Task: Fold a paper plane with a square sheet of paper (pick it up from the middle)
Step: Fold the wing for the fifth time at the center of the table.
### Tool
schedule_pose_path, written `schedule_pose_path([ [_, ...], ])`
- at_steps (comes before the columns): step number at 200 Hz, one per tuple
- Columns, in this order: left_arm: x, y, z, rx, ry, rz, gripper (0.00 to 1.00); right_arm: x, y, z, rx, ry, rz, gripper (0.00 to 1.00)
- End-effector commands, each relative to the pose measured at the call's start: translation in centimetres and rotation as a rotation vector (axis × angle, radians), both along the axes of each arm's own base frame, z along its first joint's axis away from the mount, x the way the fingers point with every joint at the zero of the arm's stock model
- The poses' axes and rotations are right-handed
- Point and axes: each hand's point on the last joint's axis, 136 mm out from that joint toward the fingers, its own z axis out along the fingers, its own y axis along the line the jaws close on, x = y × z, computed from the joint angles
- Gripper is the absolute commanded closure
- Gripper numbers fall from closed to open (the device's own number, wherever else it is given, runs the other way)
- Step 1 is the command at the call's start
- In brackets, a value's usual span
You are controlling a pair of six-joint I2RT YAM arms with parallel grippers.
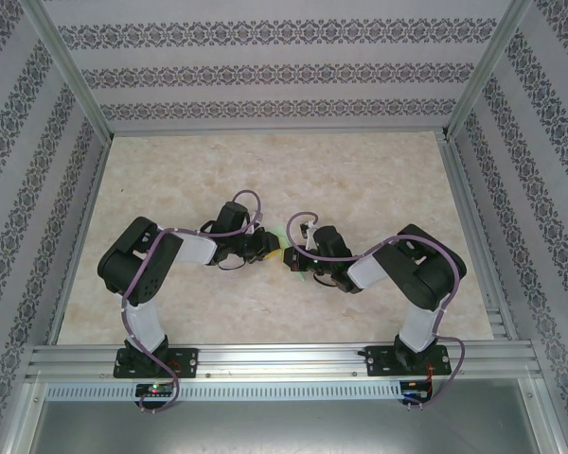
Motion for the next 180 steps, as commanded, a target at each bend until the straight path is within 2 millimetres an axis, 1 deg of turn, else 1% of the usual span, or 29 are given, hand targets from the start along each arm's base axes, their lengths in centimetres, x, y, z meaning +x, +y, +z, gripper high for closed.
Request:
schedule_pose_path([
  [1, 0.5, -0.8, 0.5, 0.002, -0.056, -0.024, 0.83, -0.5, -1.1, -2.3, -0.048, 0.066, -0.017, 1.00],
  [55, 0.2, -0.4, -1.3, 0.045, -0.013, -0.018, 0.85, -0.8, -0.9, -2.6, -0.048, 0.076, 0.000, 0.97],
  [80, 0.0, 0.2, -2.3, 0.094, 0.011, -0.012, 0.86, -0.9, -1.0, -2.5, -0.051, 0.075, 0.010, 0.93],
  [139, -1.0, 1.7, -4.4, 0.201, 0.076, -0.003, 0.89, -1.0, -0.6, 0.3, -0.043, 0.057, 0.038, 0.83],
  [180, -1.1, 1.9, -4.7, 0.212, 0.082, -0.006, 0.90, -1.3, -0.6, 1.4, -0.033, 0.067, 0.056, 0.81],
])
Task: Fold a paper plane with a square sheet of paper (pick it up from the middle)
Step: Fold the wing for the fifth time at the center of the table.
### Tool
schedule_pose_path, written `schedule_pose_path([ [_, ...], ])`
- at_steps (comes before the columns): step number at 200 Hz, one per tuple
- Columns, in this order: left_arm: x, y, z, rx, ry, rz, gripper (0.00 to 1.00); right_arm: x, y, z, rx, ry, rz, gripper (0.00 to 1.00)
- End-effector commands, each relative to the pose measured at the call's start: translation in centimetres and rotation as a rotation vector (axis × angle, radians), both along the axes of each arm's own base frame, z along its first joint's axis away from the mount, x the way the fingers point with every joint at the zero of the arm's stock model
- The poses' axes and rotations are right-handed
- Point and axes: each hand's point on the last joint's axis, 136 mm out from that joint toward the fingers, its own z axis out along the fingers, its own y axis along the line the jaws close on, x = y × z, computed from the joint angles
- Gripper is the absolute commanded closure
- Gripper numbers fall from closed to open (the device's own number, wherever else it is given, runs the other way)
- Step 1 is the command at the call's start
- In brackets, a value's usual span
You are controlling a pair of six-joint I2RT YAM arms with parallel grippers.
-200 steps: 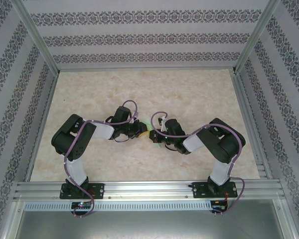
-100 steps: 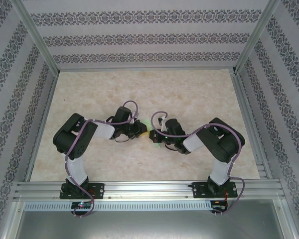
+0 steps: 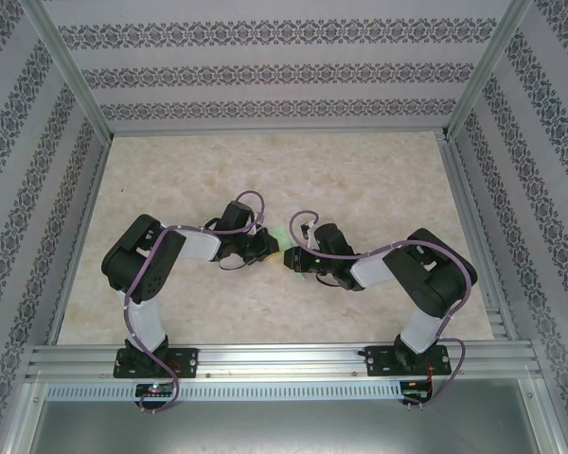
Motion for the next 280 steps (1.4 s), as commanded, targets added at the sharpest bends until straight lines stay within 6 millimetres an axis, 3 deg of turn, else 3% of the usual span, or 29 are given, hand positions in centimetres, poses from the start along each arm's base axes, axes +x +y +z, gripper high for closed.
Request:
schedule_pose_path([
  [1, -1.2, 1.4, -3.0, 0.115, 0.057, 0.003, 0.90, -0.1, -0.1, 1.0, -0.002, 0.004, 0.027, 0.81],
  [38, -1.1, 1.2, -2.9, 0.110, 0.056, -0.004, 0.90, -0.7, -0.5, 0.8, -0.026, 0.027, 0.030, 0.83],
  [89, -0.9, 0.7, -2.1, 0.087, 0.040, -0.022, 0.89, -1.7, -1.1, -0.9, -0.045, 0.085, 0.028, 0.88],
  [139, 0.2, -1.2, 2.7, -0.065, -0.086, -0.066, 0.83, -1.8, -1.5, -2.8, -0.081, 0.140, 0.004, 0.92],
  [163, -0.1, -1.6, 4.0, -0.103, -0.125, -0.086, 0.79, -1.9, -1.7, -3.5, -0.096, 0.165, 0.000, 0.92],
  [193, -0.9, -2.4, 4.0, -0.120, -0.124, -0.118, 0.78, -2.0, -1.9, -4.1, -0.126, 0.183, -0.002, 0.91],
  [236, -1.3, -2.7, 1.9, -0.077, -0.078, -0.118, 0.79, -2.1, -2.2, -4.3, -0.143, 0.180, 0.000, 0.89],
  [280, -1.3, -1.9, -0.2, -0.005, -0.038, -0.091, 0.83, -1.9, -1.8, -3.0, -0.115, 0.161, 0.009, 0.84],
])
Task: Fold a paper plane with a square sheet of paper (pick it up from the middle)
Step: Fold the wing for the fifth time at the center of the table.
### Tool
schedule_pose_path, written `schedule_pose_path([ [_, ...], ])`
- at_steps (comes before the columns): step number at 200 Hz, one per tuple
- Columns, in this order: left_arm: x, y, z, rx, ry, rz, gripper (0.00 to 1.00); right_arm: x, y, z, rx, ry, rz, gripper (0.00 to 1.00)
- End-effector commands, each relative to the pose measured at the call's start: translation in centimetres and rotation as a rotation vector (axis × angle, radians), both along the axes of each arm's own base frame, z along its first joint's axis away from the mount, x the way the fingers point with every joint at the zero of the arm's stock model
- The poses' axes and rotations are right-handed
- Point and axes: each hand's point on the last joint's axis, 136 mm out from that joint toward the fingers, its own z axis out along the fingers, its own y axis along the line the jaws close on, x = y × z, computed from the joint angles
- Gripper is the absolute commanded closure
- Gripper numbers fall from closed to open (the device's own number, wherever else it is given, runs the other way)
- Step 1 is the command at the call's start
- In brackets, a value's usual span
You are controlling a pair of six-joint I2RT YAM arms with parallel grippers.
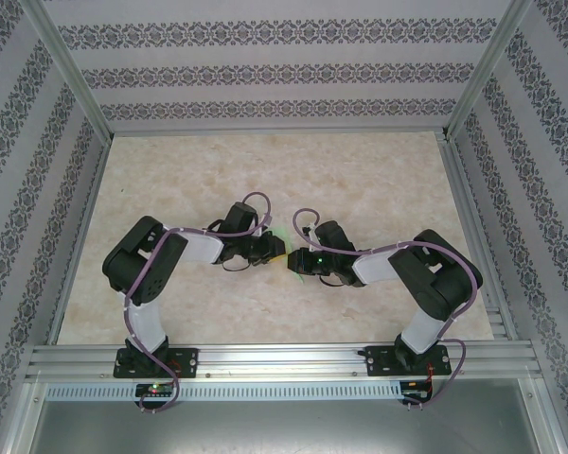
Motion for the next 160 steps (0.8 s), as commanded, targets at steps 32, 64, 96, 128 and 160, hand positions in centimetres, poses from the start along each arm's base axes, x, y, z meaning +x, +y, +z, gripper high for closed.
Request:
schedule_pose_path([
  [32, -0.1, 0.4, -1.9, 0.071, 0.008, 0.001, 0.83, -0.6, -0.9, -0.3, -0.060, 0.034, -0.005, 0.78],
  [64, -0.2, 0.6, -2.2, 0.083, 0.010, 0.002, 0.84, -1.4, -1.1, 1.0, -0.045, 0.046, 0.007, 0.76],
  [96, -0.3, 0.6, -2.3, 0.085, 0.014, 0.002, 0.84, -2.0, -1.6, 1.0, -0.060, 0.058, 0.009, 0.77],
  [128, -0.3, 0.6, -2.2, 0.081, 0.012, 0.001, 0.84, -2.4, -1.6, 0.0, -0.079, 0.080, 0.019, 0.81],
  [160, -0.3, 0.5, -2.1, 0.078, 0.011, -0.001, 0.84, -2.7, -1.6, -1.1, -0.103, 0.098, 0.028, 0.84],
])
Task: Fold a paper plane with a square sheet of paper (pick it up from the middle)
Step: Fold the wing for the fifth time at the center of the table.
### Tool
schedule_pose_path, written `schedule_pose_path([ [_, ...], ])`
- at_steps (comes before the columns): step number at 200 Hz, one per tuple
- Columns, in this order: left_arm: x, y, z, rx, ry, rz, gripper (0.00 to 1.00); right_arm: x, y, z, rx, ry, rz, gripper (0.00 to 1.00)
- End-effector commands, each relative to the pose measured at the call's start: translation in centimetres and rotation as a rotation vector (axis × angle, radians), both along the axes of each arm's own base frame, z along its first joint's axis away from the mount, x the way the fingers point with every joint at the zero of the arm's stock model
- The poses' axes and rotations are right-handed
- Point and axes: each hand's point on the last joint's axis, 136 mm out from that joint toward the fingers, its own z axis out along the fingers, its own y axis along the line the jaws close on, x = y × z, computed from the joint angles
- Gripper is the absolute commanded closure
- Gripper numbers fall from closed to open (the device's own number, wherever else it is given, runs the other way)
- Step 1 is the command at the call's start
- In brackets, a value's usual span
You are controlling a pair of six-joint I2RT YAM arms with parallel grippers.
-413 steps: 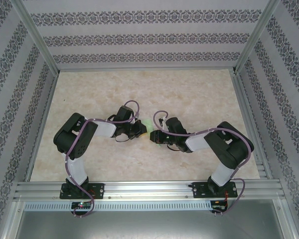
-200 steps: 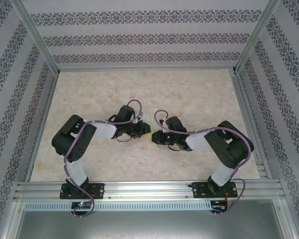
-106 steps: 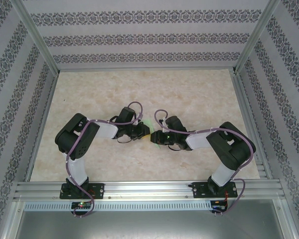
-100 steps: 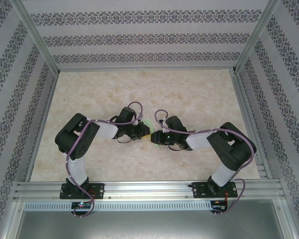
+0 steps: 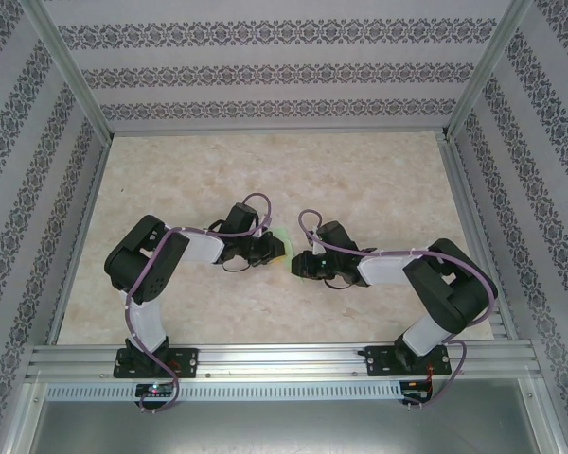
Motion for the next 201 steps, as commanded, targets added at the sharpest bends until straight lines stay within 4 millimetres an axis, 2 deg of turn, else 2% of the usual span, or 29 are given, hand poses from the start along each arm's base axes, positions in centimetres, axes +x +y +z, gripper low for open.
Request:
schedule_pose_path([
  [1, -0.4, 0.4, -1.5, 0.061, 0.005, -0.006, 0.84, -0.8, -0.1, -1.4, -0.038, 0.019, 0.027, 0.84],
  [27, -0.3, 0.3, -1.3, 0.061, 0.003, -0.007, 0.84, -1.0, -0.4, -2.3, -0.063, 0.033, 0.025, 0.91],
  [47, -0.3, 0.4, -1.4, 0.069, 0.005, -0.006, 0.84, -1.1, -0.6, -2.7, -0.071, 0.035, 0.025, 0.91],
  [64, -0.3, 0.6, -1.7, 0.080, 0.014, -0.002, 0.84, -0.9, -0.6, -2.2, -0.065, 0.027, 0.024, 0.90],
  [90, -0.3, 0.7, -1.9, 0.090, 0.022, 0.002, 0.84, -0.8, -0.5, -0.4, -0.050, -0.008, 0.032, 0.85],
  [117, -0.2, 0.7, -1.9, 0.096, 0.023, 0.002, 0.84, -1.5, -0.9, 0.0, -0.059, -0.007, 0.047, 0.83],
  [173, -0.2, 0.7, -1.9, 0.097, 0.023, 0.001, 0.84, -3.0, -1.3, -1.6, -0.071, 0.050, 0.065, 0.86],
  [201, -0.2, 0.7, -1.9, 0.099, 0.025, 0.001, 0.84, -3.1, -1.4, -2.6, -0.080, 0.073, 0.064, 0.89],
])
